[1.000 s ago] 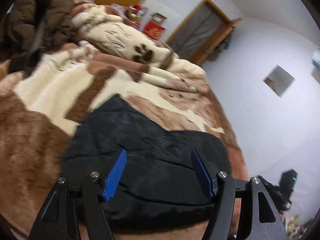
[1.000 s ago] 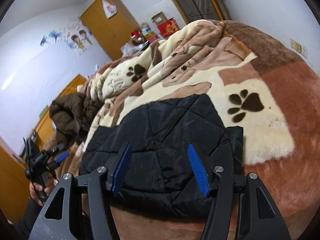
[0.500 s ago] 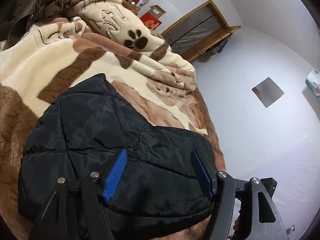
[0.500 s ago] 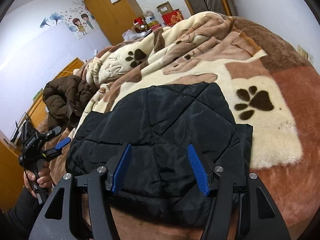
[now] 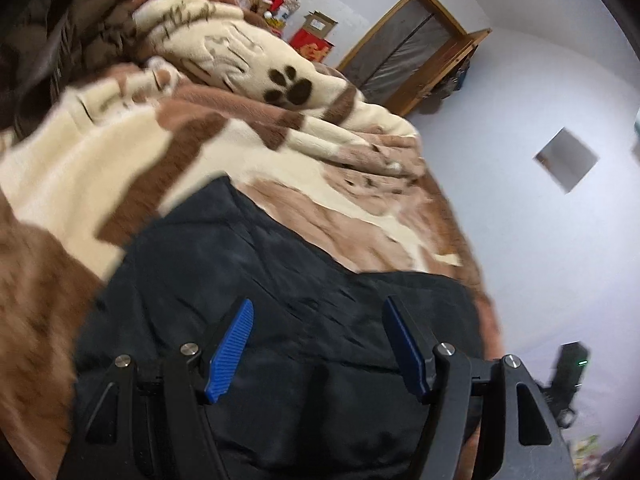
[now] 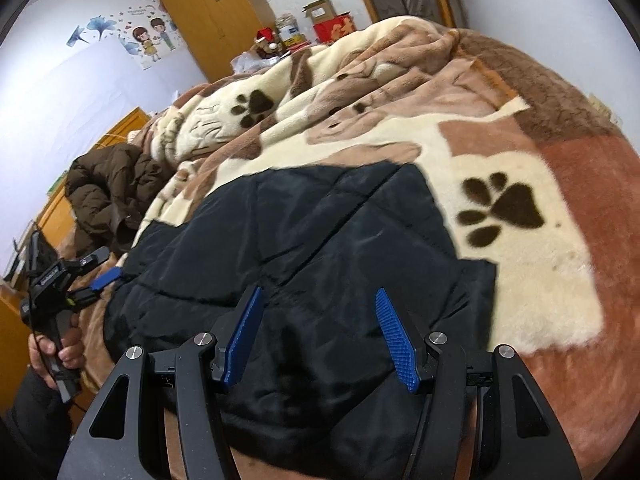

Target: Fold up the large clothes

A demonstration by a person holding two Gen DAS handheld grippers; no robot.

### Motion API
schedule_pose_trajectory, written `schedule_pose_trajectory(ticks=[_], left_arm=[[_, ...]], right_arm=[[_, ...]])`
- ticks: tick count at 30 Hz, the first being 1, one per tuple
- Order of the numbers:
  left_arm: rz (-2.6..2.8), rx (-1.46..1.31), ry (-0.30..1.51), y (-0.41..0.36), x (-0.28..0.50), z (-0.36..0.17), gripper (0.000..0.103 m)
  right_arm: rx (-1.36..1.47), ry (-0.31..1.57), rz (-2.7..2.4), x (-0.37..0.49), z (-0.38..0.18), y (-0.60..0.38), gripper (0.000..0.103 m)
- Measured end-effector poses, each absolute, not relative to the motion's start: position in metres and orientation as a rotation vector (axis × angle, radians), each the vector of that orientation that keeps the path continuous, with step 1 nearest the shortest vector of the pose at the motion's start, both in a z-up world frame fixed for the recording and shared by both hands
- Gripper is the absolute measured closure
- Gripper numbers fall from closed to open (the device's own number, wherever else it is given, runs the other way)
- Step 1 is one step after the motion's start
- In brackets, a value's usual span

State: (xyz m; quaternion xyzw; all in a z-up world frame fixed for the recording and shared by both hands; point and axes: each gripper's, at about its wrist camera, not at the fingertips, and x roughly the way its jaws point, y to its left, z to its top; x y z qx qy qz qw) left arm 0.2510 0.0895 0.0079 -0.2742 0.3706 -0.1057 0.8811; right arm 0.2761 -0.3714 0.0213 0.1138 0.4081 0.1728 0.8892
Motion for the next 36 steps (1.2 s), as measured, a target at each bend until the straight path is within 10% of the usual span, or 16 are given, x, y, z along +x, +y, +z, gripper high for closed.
schedule_pose_trajectory(ticks=[16,18,20,36], left_arm=[[-0.106,-0.378,0.972,0.112,0.334,-0.042,0.028],[-0.085,-0.369,0.947,0.113,0.329,-0.035,0.06],[-0.071,-0.384,0.885,0.119,0.321,-0.024,0.075],[0.139,-0.339,0.883,0.112,0.339,-0.099,0.068]], right_arm=[[0.39,1.059,0.397,0.369,-0.031,-0.406,0.034],[0.401,1.084,0.381,0.37,-0.031,-0.404,0.048],[0.393,1.03,0.38,0.362,-0.015,-0.401,0.085],[0.161,1.04,0.191,0.377,-0.083,-0.365,0.086]])
